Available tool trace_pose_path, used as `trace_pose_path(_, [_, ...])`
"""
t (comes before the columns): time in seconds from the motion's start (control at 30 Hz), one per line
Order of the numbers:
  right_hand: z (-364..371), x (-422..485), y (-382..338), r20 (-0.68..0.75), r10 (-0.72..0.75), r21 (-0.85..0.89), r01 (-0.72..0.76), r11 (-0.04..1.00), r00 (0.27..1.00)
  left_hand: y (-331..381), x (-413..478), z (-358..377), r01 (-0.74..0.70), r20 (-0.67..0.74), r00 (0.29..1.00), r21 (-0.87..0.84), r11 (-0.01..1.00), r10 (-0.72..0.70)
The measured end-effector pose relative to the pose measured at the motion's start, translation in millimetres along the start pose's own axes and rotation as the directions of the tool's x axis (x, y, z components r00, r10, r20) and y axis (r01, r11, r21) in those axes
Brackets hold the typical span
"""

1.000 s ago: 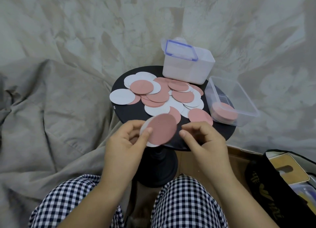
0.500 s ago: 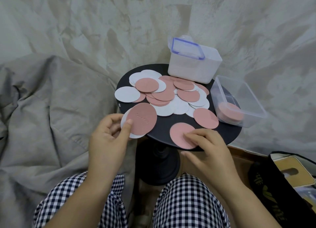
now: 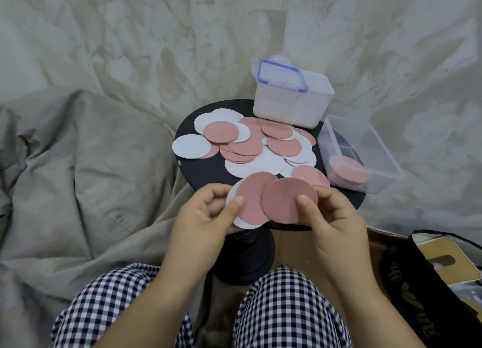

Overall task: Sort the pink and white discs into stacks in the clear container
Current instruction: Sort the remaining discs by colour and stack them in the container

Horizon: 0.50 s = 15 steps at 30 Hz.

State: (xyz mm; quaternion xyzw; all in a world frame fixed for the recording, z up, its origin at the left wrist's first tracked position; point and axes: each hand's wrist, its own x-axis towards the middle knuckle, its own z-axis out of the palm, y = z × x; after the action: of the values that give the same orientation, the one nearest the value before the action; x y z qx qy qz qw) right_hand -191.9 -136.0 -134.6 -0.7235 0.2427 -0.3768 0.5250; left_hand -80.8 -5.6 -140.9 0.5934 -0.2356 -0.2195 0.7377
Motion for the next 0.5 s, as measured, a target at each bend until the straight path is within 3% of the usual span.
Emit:
trace_pose_path(0.27, [8.4, 7.1, -1.0, -0.001, 0.038, 0.170, -0.038, 0.985, 0.999, -0.5, 10.8, 24.1, -0.064, 0.126, 0.990, 0.020, 0.998, 0.061])
trace_pose_path(0.33, [5.4, 7.0, -0.7, -0.065, -0.057, 0.076, 0.062, 0.995, 0.996, -0.6, 13.2, 29.0, -0.117, 0.170, 0.980, 0.082, 0.990, 0.101])
trace_pose_path(0.43, [0.1, 8.0, 0.7, -0.104, -0.303, -0.202, 0.278, 0.939, 0.947, -0.3, 16.3, 37.0, -0.201, 0.163, 0.971, 0.167, 0.965, 0.174])
trace_pose_path(0.5, [-2.5, 10.5, 4.1, -0.114, -0.349, -0.226, 0.317, 0.921, 0.930, -1.1, 19.1, 41.7, -0.239, 0.122, 0.969, 0.236, 0.942, 0.216])
